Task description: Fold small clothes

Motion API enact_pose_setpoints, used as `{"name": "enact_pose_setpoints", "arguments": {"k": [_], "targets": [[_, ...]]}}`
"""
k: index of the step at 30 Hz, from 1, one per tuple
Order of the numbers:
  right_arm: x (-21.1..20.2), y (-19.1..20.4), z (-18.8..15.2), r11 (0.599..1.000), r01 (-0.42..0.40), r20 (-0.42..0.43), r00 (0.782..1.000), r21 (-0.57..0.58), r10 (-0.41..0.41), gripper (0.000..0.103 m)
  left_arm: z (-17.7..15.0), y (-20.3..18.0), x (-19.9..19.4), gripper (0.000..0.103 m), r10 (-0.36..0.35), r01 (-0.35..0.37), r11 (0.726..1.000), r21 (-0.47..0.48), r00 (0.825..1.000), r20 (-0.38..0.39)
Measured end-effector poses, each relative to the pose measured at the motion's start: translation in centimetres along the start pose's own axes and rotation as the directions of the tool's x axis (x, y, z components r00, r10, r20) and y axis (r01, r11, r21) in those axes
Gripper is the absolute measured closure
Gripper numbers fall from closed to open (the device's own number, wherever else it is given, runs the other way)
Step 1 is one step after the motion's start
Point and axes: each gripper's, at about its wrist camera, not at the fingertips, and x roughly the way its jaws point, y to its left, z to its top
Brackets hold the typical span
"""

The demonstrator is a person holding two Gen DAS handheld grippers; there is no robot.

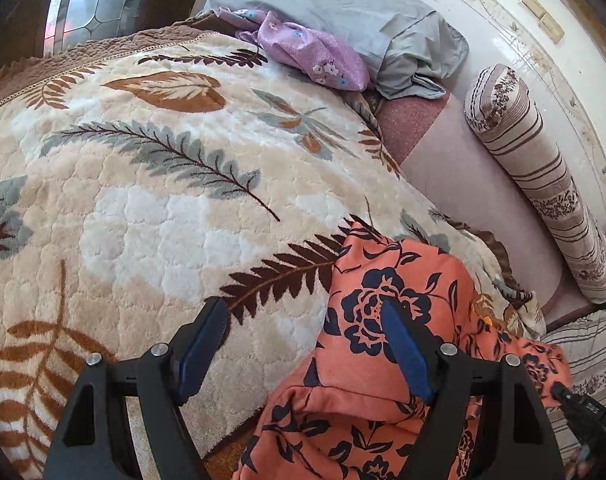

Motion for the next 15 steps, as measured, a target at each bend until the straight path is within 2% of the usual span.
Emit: {"name": "enact_pose_setpoints", "arguments": {"k": [2, 4, 5, 6, 7, 8, 9, 10, 12, 13, 15], "targets": [[-2.5, -0.7, -0.9, 0.999, 0.033, 0.05, 0.998, 0.006, -0.033, 0.089, 0.2, 0.0, -0.3, 0.023, 0.002, -0.002, 1.0, 0.001, 1.0, 0.017], [-1.7, -2.2, -2.4, 0.995, 0.094, 0.032, 0.995, 0.017, -0.095, 0.083, 0.1, -0.4, -0.2, 0.023, 0.002, -0.002, 1.0, 0.02, 1.0, 0.016], [0.3, -3.7, -3.4, 0.995, 0.093, -0.029, 0.995, 0.033, -0.092, 0.077, -0.1, -0.7, 0.2, 0.023, 0.003, -0.003, 0.999, 0.035, 1.0, 0.003], [2.2, -5.1, -4.2, 0.994, 0.09, -0.092, 0.992, 0.06, -0.084, 0.063, -0.4, -1.1, 0.8, 0.023, 0.01, -0.008, 0.998, 0.06, 1.0, -0.025], [4.1, -6.6, -5.3, 0.987, 0.131, -0.161, 0.98, 0.096, -0.114, 0.054, -0.8, -1.5, 1.7, 0.023, 0.023, -0.017, 0.995, 0.095, 0.998, -0.063], [5.3, -8.1, -6.4, 0.979, 0.146, -0.204, 0.972, 0.144, -0.115, 0.051, -1.3, -1.8, 2.7, 0.023, 0.051, -0.036, 0.99, 0.137, 0.993, -0.106], [5.1, -8.8, -7.1, 0.978, 0.101, -0.161, 0.984, 0.182, -0.072, 0.05, -1.9, -1.9, 3.7, 0.023, 0.088, -0.063, 0.983, 0.171, 0.986, -0.139], [4.5, -8.9, -7.3, 0.98, 0.086, -0.127, 0.99, 0.181, -0.064, 0.05, -2.4, -2.0, 4.3, 0.023, 0.118, -0.087, 0.977, 0.196, 0.981, -0.152], [3.9, -8.4, -6.8, 0.985, 0.064, -0.138, 0.99, 0.161, -0.042, 0.038, -2.6, -2.6, 4.0, 0.023, 0.148, -0.12, 0.965, 0.235, 0.983, -0.108], [3.4, -8.1, -6.3, 0.988, 0.07, -0.129, 0.99, 0.14, -0.052, 0.038, -2.5, -2.9, 3.8, 0.023, 0.152, -0.125, 0.963, 0.24, 0.983, -0.099], [1.4, -7.5, -4.9, 0.99, 0.076, -0.053, 0.996, 0.12, -0.07, 0.038, -2.1, -3.2, 2.4, 0.023, 0.118, -0.105, 0.968, 0.229, 0.992, -0.045]]}}
